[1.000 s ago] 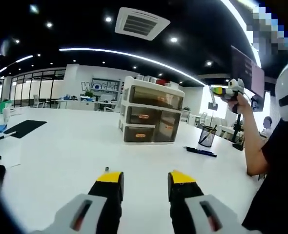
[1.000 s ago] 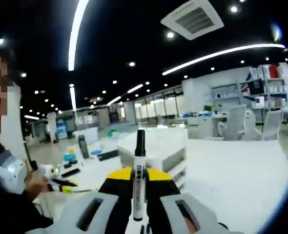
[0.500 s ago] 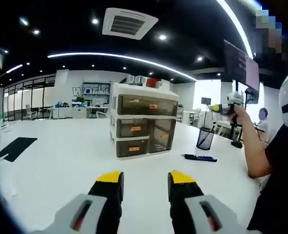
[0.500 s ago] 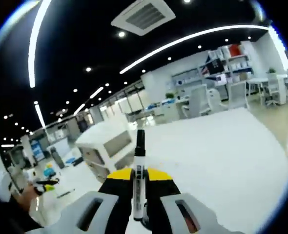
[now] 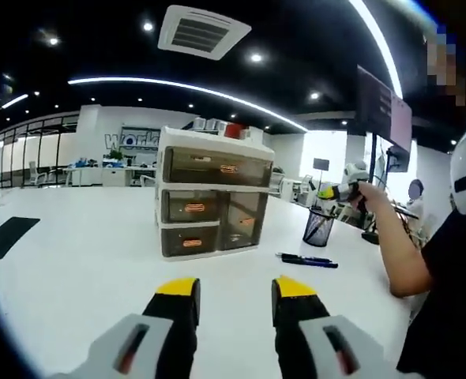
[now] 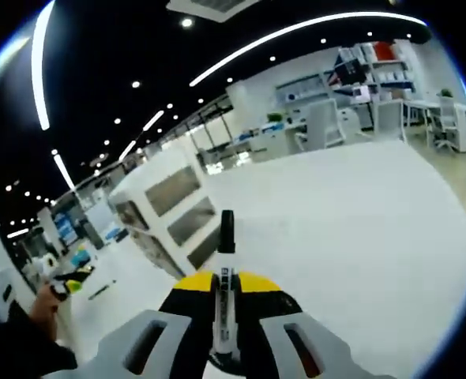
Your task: Pick up the scattered pens and sticky notes one by one and arrange them into an orderly layout on the desk, lining the pens up parallel to each other and squaring the sticky note stack until the whole desk area is clear and organized
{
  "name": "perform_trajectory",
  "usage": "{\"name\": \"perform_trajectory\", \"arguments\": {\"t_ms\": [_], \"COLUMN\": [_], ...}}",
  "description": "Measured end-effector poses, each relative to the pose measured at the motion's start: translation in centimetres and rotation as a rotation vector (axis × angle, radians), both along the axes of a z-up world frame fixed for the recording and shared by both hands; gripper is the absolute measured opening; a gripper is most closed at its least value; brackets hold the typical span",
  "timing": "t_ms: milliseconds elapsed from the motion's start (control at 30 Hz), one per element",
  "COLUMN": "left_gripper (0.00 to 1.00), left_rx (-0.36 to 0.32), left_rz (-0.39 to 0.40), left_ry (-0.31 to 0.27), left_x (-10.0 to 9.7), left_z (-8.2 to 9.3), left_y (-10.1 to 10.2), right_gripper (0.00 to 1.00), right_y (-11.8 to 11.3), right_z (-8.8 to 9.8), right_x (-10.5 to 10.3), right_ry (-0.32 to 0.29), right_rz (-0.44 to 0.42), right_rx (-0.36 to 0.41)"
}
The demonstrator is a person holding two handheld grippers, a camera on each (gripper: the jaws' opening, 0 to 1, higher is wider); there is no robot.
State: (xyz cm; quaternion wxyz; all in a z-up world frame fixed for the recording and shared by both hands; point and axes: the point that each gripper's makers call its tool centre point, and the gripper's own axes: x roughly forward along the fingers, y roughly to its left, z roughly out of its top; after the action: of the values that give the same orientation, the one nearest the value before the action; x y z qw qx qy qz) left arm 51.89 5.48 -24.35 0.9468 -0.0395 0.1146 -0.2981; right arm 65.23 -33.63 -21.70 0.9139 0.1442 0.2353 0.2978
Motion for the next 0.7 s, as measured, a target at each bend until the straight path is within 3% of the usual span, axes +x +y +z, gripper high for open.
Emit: {"name": "perform_trajectory", "arguments": {"t_ms": [200,700], "left_gripper": [0.37,0.37], "left_rx": [-0.001,0.01], "left_rz": [0.002,-0.005], "left_ry": [0.01,0.011], "left_x": [-0.3,-0.7], "left_z": [-0.4,-0.3], "left_y": [0.1,0.2], "right_gripper": [0.07,0.08], "right_y": [-0.7,-1.5], "right_z": [-1.1,-3.4], "right_x": [0.3,0.0], "right_ry": [0.036,0.104], "right_rz": [-0.017,-0.03], "right_rx": [-0.03,-0.239]}}
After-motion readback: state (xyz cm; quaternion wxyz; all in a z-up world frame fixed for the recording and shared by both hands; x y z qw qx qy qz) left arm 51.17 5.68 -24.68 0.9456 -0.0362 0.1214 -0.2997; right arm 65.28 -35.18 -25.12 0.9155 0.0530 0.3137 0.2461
